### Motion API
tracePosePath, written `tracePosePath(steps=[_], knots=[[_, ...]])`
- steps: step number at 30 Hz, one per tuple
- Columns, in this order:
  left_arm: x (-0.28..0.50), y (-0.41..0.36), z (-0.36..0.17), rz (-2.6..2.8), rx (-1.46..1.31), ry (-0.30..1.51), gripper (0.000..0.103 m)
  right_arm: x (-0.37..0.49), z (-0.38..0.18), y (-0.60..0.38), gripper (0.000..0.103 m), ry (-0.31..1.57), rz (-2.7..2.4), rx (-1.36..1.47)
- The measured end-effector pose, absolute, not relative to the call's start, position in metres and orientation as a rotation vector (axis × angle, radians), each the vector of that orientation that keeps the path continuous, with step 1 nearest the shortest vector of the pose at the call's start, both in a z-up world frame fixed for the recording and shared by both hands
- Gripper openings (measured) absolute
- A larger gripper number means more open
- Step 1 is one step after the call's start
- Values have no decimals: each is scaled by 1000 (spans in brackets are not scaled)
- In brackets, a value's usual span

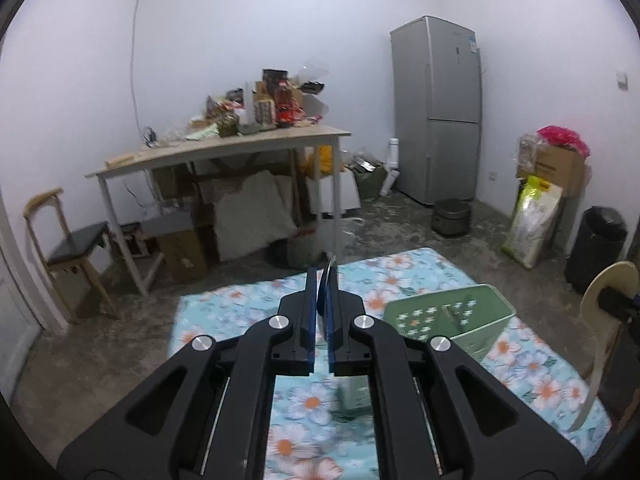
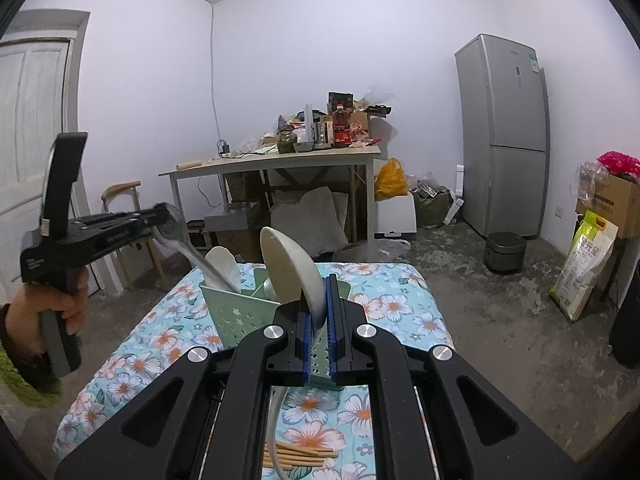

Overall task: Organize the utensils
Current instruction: 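Drop the ladle into the holder with the left tool while the right tool carries the white spoon over, then insert the white spoon into the holder with the right tool, open and withdraw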

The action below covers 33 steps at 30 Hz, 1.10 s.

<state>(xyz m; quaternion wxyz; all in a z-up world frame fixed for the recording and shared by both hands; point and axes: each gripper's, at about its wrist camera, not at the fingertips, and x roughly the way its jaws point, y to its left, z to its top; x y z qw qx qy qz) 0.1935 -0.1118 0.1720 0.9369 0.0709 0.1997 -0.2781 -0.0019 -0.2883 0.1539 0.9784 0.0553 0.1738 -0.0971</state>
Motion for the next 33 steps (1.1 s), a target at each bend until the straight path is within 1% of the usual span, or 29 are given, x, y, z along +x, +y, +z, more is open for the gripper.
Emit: tracePosePath(steps=[1,3,4,7,10,12,13,17,19,21,25,30,33], knots=[[195,-112,171,-592,119,420,6,-3,154,-290,6,350,-196,118],[196,-109,170,-617,73,429,20,-4,153,-295,6,352,-197,137],[196,-106,171,-627,43,430,22,-4,153,-299,6,351,-194,156],[192,-99,173,-638,2,426,25,-4,154,-311,6,341,-174,208],[186,-90,176,-635,-16,416,33,-1,162,-326,6,305,-137,262],[180,-86,176,-637,-29,417,40,4,170,-334,6,273,-114,285],[176,-80,174,-641,-42,421,42,7,174,-338,6,254,-100,294],[165,-64,160,-652,-76,478,54,31,196,-362,6,171,-27,358],[159,-53,146,-648,-92,529,56,48,202,-370,7,147,-6,379],[154,-43,132,-629,-100,567,60,63,205,-374,7,136,-2,378],[144,-21,105,-589,-126,640,62,101,200,-377,7,132,-6,342],[130,-5,81,-562,-149,698,66,142,175,-370,7,170,4,297],[124,0,73,-557,-145,712,67,163,148,-363,7,255,27,266]])
